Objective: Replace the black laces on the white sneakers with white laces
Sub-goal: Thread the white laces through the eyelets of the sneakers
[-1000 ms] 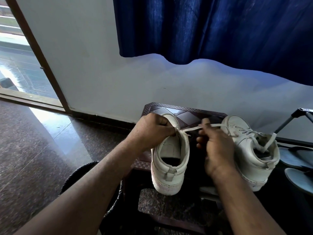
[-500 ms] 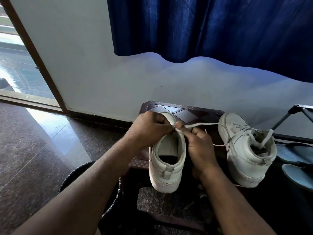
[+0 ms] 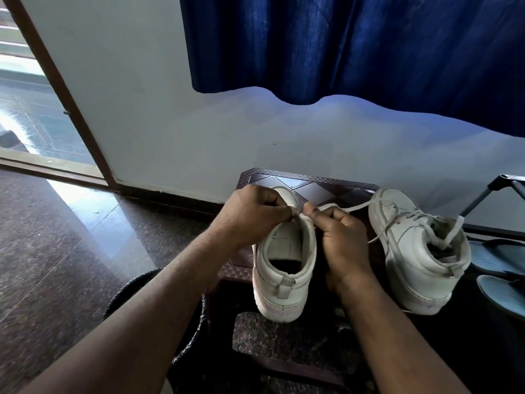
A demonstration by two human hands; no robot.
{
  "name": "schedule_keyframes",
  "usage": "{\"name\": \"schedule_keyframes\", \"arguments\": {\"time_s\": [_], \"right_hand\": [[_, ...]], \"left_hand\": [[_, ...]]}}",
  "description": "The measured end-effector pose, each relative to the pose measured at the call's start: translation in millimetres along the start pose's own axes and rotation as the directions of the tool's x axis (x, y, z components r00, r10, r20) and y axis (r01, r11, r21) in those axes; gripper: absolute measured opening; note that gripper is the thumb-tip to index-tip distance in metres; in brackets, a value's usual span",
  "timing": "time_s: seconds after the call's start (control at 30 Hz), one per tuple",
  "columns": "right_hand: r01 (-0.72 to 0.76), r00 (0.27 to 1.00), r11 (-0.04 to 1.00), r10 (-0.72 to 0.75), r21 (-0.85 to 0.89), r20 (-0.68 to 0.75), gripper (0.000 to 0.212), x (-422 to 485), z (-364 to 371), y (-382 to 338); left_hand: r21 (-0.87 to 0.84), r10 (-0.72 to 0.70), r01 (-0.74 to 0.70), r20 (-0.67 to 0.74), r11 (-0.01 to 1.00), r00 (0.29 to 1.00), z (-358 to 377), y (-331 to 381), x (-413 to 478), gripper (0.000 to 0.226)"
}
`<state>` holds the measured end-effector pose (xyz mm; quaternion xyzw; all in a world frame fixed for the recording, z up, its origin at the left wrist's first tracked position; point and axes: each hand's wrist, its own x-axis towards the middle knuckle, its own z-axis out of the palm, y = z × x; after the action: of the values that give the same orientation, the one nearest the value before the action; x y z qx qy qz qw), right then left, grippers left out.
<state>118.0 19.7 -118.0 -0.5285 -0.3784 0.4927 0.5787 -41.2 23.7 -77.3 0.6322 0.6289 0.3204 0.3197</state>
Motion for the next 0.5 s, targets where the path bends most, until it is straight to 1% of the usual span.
{"name": "schedule_keyframes", "arguments": {"time_s": [0.1, 0.13, 0.17, 0.23, 0.27, 0.3, 0.33, 0.4, 0.5], "right_hand": [[0.028, 0.991, 0.990, -0.010, 0.139, -0.135, 0.037, 10, -10, -6], [0.035, 0.989, 0.989, -0.014, 0.141, -0.148, 0.036, 10, -10, -6], [0.033, 0.992, 0.991, -0.017, 0.128, -0.122, 0.035, 9, -9, -4], [-0.010, 1.000, 0.994, 0.009, 0.106, 0.006, 0.028, 0, -3, -1], [-0.042, 0.997, 0.994, 0.035, 0.103, 0.070, 0.022, -4, 0, 0], [-0.066, 0.993, 0.991, 0.054, 0.115, 0.101, 0.017, -6, 3, 1], [-0.072, 0.994, 0.990, 0.060, 0.125, 0.095, 0.014, -6, 4, 2], [-0.054, 0.998, 0.989, 0.050, 0.136, 0.033, 0.012, -2, 3, 2], [-0.053, 0.998, 0.980, 0.059, 0.194, -0.028, 0.013, 6, -1, 2]], "left_hand": [[-0.047, -0.003, 0.003, 0.002, 0.999, 1.000, -1, -1, -3, 0.027], [-0.073, -0.006, 0.007, 0.009, 0.997, 1.000, -1, -1, -3, 0.025], [-0.098, -0.008, 0.009, 0.012, 0.995, 1.000, -1, -2, -3, 0.024], [-0.147, -0.014, 0.017, 0.015, 0.989, 1.000, -1, -3, -2, 0.020], [-0.176, -0.014, 0.017, 0.021, 0.984, 1.000, -2, -3, -1, 0.015], [-0.209, -0.010, 0.016, 0.029, 0.978, 1.000, -3, -2, -1, 0.010], [-0.245, -0.007, 0.016, 0.038, 0.969, 0.999, -4, -1, -1, 0.005], [-0.336, -0.017, 0.035, 0.057, 0.941, 0.998, -7, 0, -2, 0.003], [-0.496, -0.047, 0.084, 0.088, 0.864, 0.995, -11, -5, -1, 0.009]]}}
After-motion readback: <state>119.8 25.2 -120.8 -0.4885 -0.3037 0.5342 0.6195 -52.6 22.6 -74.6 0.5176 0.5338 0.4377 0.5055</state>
